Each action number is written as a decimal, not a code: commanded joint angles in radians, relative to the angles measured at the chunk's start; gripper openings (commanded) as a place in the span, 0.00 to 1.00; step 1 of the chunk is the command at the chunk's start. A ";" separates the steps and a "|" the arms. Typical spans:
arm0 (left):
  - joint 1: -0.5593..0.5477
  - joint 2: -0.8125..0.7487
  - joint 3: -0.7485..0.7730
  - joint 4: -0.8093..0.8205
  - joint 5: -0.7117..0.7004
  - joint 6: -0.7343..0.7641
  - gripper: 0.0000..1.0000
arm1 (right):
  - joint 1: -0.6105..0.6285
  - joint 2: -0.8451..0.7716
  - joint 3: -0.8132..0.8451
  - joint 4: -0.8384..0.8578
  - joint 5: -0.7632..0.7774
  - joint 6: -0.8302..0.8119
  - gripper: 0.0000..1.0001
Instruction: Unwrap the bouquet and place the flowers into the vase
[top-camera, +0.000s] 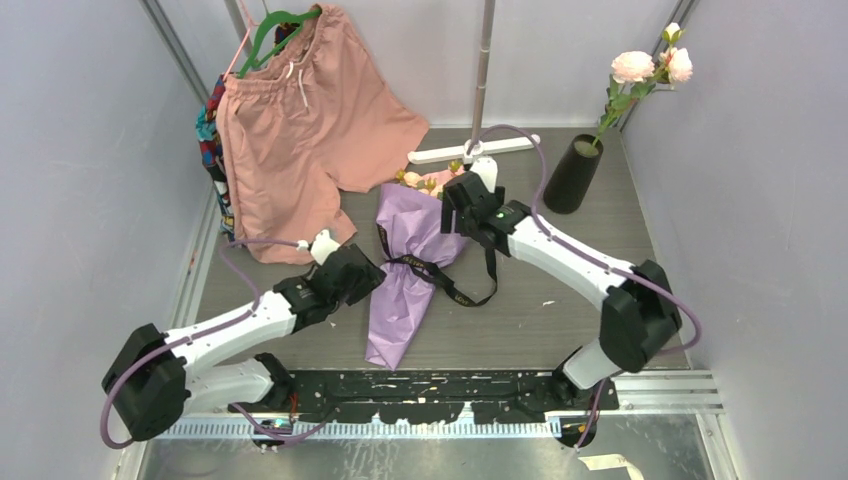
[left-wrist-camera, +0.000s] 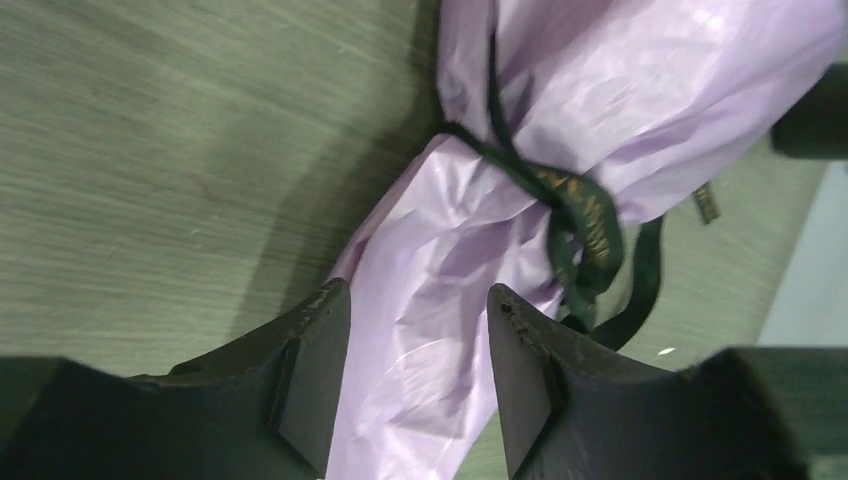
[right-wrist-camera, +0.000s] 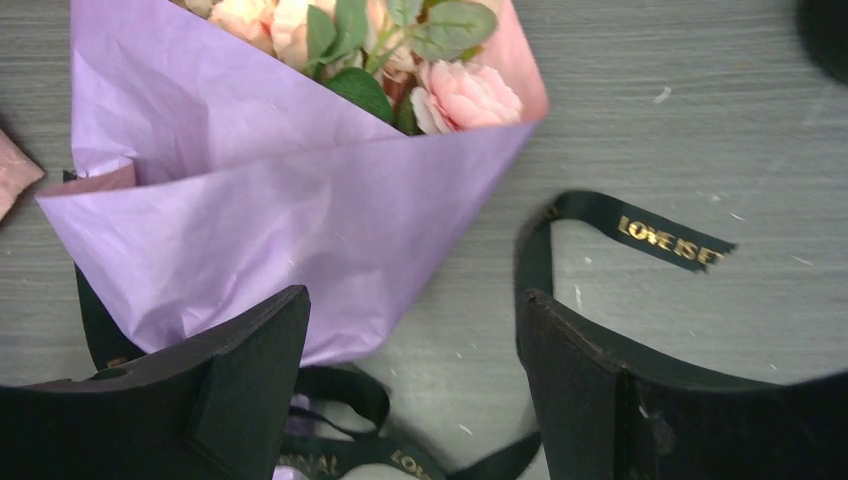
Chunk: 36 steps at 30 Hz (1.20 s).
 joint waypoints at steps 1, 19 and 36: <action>0.003 0.025 0.001 0.274 -0.082 -0.105 0.53 | 0.004 0.080 0.059 0.119 -0.030 -0.017 0.81; 0.004 0.298 0.106 0.480 -0.039 -0.155 0.46 | 0.004 0.216 0.060 0.171 -0.080 -0.030 0.80; 0.014 0.262 0.132 0.460 -0.024 -0.047 0.00 | 0.004 0.207 0.012 0.191 -0.071 -0.027 0.80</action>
